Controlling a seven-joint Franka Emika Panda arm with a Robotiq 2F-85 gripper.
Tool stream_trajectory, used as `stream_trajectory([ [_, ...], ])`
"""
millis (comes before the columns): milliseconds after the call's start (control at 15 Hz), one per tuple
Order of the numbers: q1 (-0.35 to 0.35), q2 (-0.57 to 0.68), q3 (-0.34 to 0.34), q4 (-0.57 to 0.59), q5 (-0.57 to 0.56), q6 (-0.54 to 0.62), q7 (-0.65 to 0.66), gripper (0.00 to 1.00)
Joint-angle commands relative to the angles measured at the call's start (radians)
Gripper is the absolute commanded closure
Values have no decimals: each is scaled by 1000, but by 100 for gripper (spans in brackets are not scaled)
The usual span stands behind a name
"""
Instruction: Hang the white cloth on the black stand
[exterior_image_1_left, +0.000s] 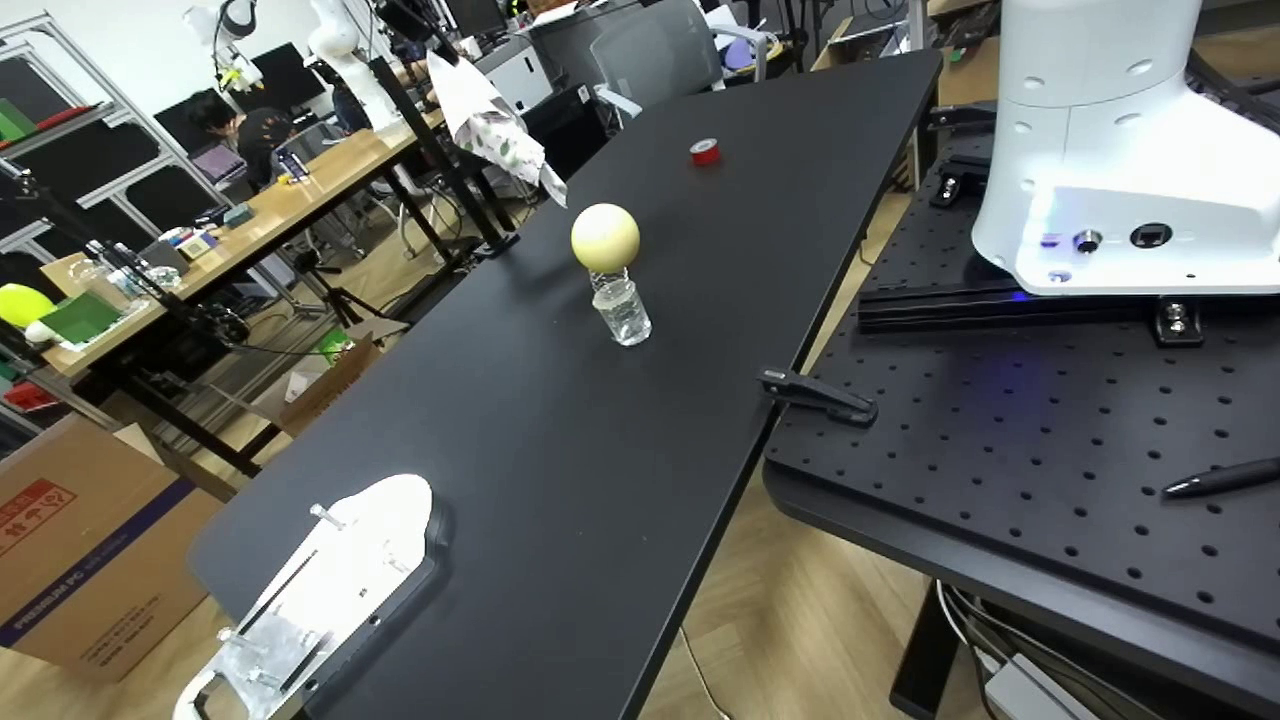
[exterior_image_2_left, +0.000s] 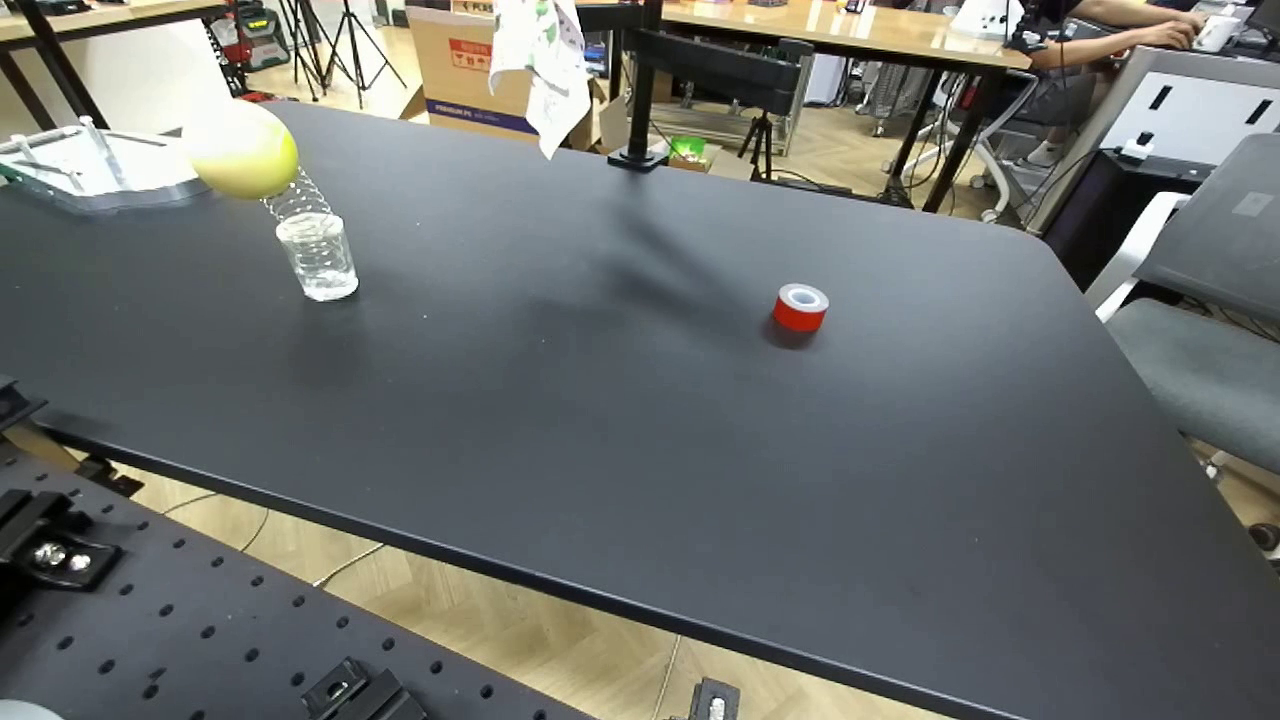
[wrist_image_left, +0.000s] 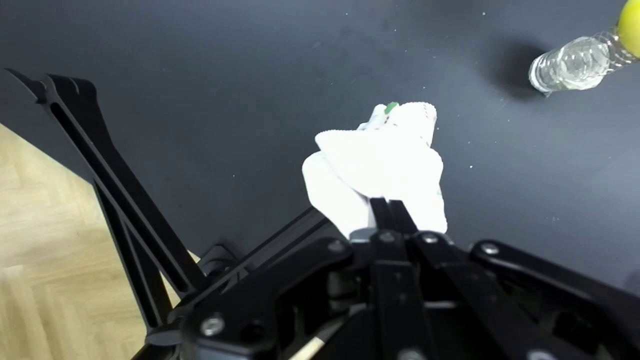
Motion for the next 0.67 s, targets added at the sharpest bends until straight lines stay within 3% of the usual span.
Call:
stream_trajectory([
  [0, 17, 59, 3, 99, -13, -80, 22, 100],
  [67, 17, 62, 3, 104, -10, -87, 21, 74],
  [200, 19, 70, 1, 117, -14, -108, 14, 67],
  [600, 19, 86, 4, 134, -19, -179, -6, 26],
])
